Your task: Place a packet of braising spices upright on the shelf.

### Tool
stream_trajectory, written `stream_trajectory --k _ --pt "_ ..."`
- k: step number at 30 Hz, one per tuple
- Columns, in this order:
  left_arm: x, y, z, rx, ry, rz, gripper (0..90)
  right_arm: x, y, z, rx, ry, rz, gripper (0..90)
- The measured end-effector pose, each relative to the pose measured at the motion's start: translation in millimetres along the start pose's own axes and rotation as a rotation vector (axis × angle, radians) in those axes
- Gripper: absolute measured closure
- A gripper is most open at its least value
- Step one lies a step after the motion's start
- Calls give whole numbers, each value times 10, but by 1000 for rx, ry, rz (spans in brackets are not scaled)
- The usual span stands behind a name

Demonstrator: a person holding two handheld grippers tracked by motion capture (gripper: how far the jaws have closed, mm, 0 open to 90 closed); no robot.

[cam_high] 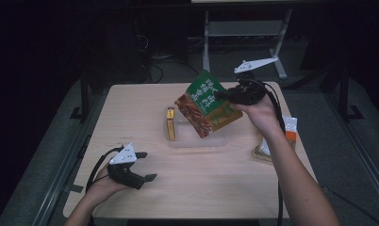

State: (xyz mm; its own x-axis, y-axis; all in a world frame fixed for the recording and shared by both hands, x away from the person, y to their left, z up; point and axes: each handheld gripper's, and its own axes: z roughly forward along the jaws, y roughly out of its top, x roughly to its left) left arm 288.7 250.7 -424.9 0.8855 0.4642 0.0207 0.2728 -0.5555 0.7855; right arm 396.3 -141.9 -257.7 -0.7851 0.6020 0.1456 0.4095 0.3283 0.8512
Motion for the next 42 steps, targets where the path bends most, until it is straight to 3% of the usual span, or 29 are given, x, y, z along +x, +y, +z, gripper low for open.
stream_trajectory --k 13,16,25,32,42 --pt "-5 -2 8 6 -2 3 132 -46 -19 195 53 -57 41 900" --pt "-5 -2 9 9 -3 6 133 -54 -21 230 60 -72 25 900" --pt "-3 -4 6 19 -2 13 133 -52 -24 335 82 -102 39 900" --pt "-5 -11 18 24 -5 9 133 -78 -52 423 97 -104 48 900" --pt "-14 -18 34 36 -11 19 135 -77 -30 555 120 -104 24 900"
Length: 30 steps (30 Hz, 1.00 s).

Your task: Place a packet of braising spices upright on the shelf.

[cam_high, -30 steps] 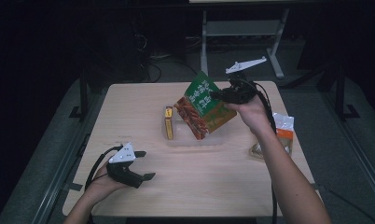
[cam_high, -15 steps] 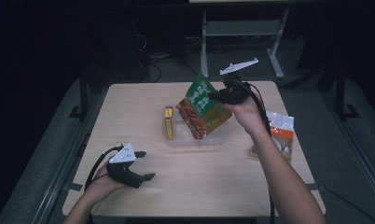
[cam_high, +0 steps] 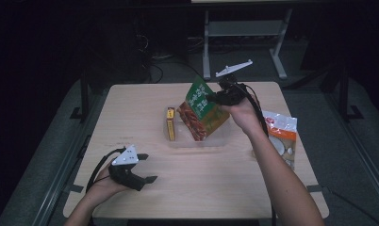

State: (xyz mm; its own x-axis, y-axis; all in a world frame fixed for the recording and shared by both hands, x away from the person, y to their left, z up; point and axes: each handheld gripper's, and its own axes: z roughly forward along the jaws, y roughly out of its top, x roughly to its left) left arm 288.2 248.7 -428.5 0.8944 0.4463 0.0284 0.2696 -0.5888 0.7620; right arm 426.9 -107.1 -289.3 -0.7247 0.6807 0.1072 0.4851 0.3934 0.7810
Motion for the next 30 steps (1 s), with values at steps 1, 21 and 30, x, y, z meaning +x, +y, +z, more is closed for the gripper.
stream_trajectory --k 1,21,30 --pt "0 0 -1 1 -1 1 136 3 4 8 -2 -2 3 900" --pt "0 -5 27 3 -25 -3 138 78 284 194 77 13 -13 900" --pt "-11 1 49 14 -36 11 138 152 398 312 100 29 -17 887"
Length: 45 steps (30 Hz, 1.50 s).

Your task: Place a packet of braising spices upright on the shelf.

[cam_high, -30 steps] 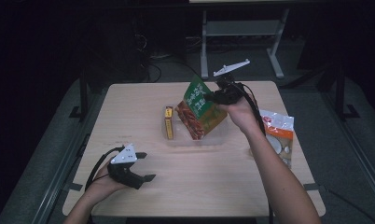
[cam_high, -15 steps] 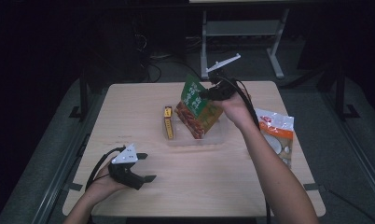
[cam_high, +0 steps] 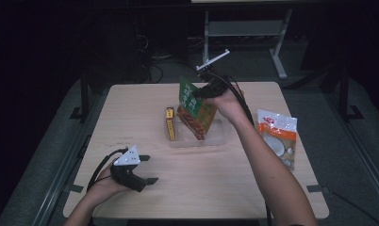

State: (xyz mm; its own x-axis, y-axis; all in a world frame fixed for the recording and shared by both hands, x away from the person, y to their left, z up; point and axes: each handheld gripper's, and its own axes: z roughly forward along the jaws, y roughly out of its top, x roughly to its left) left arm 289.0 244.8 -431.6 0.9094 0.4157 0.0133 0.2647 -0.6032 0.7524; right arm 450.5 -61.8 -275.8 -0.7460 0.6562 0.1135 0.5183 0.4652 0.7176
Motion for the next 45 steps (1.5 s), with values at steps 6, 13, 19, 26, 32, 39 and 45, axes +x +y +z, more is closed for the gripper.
stream_trajectory --k 6,13,19,26,32,39,45 --pt "-4 4 16 4 -6 0 138 6 65 79 17 -4 0 880" --pt "-2 -1 24 4 -6 -3 137 22 75 53 0 22 -1 743" --pt "12 1 25 3 -7 -41 132 56 23 -91 -27 15 -18 487" --pt "48 9 -9 -20 1 -71 126 -3 -111 -256 -76 -31 -15 386" --pt "58 -3 -26 -19 8 -81 127 -62 -289 -463 -135 -24 -6 345" --pt "48 -5 -19 4 17 -80 131 -71 -572 -653 -163 -16 -24 321" --pt "28 7 -10 7 23 -79 132 -70 -834 -767 -188 -13 -42 313"
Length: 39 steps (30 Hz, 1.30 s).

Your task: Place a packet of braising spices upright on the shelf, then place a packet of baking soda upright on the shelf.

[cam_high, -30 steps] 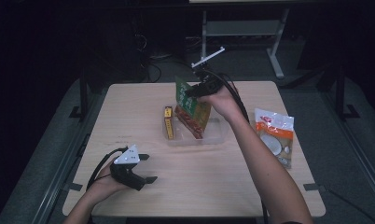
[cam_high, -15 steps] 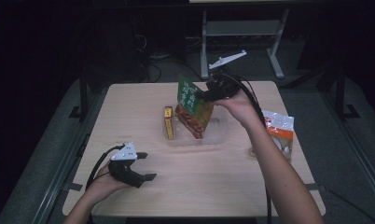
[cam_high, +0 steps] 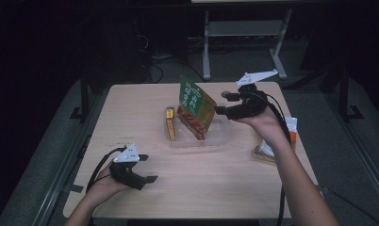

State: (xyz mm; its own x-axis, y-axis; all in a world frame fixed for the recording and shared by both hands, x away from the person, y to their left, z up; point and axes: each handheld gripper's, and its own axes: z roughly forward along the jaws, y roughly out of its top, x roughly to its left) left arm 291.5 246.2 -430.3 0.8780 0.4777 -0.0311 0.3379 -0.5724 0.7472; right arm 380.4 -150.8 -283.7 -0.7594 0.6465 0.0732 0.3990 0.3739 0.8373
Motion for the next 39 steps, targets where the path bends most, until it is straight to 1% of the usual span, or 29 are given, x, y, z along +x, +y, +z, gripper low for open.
stream_trajectory --k 3,4,9,11,13,15,16,19,20,21,22,23,24,25,26,28,30,33,34,37,39 --pt "-6 4 7 0 3 -2 132 13 -136 -62 -17 5 -2 313" --pt "-8 7 8 0 4 -2 132 14 -186 -76 -20 2 -9 313" --pt "11 51 0 3 2 6 132 23 -443 -107 5 -24 -18 333" --pt "16 64 -1 9 -2 6 132 14 -546 -121 10 -26 -6 342" --pt "4 67 11 12 -4 -4 132 -3 -645 -137 8 -34 8 361" --pt "-5 76 13 10 -4 3 132 -29 -743 -159 11 -46 23 389" --pt "-14 78 14 7 -3 1 132 -44 -781 -164 25 -48 34 400" --pt "-23 60 23 -9 3 0 132 -71 -910 -188 37 -78 52 481" --pt "-27 48 30 -8 6 -1 132 -83 -955 -189 48 -79 55 494" --pt "-35 40 37 -8 5 -1 132 -95 -1000 -189 60 -87 50 534" --pt "-41 33 40 -2 4 4 132 -104 -1050 -191 72 -99 46 600" --pt "-49 28 44 0 2 5 132 -120 -1103 -191 79 -103 42 625" --pt "-54 23 47 1 4 11 133 -140 -1153 -195 83 -100 48 655" --pt "-61 19 49 6 4 10 132 -158 -1205 -198 85 -105 49 708" --pt "-59 18 45 14 4 19 132 -175 -1256 -205 89 -109 42 726" --pt "-60 13 50 7 2 10 132 -207 -1339 -225 97 -114 42 801" --pt "-52 11 53 8 4 11 132 -245 -1409 -259 99 -121 44 848" --pt "-47 0 58 8 5 8 133 -319 -1505 -318 96 -123 52 900" --pt "-48 -7 59 10 6 6 134 -348 -1533 -337 98 -120 67 900" --pt "-49 -31 59 17 6 9 134 -451 -1612 -377 95 -137 88 900" --pt "-48 -46 61 21 5 14 135 -521 -1667 -382 111 -171 104 900"
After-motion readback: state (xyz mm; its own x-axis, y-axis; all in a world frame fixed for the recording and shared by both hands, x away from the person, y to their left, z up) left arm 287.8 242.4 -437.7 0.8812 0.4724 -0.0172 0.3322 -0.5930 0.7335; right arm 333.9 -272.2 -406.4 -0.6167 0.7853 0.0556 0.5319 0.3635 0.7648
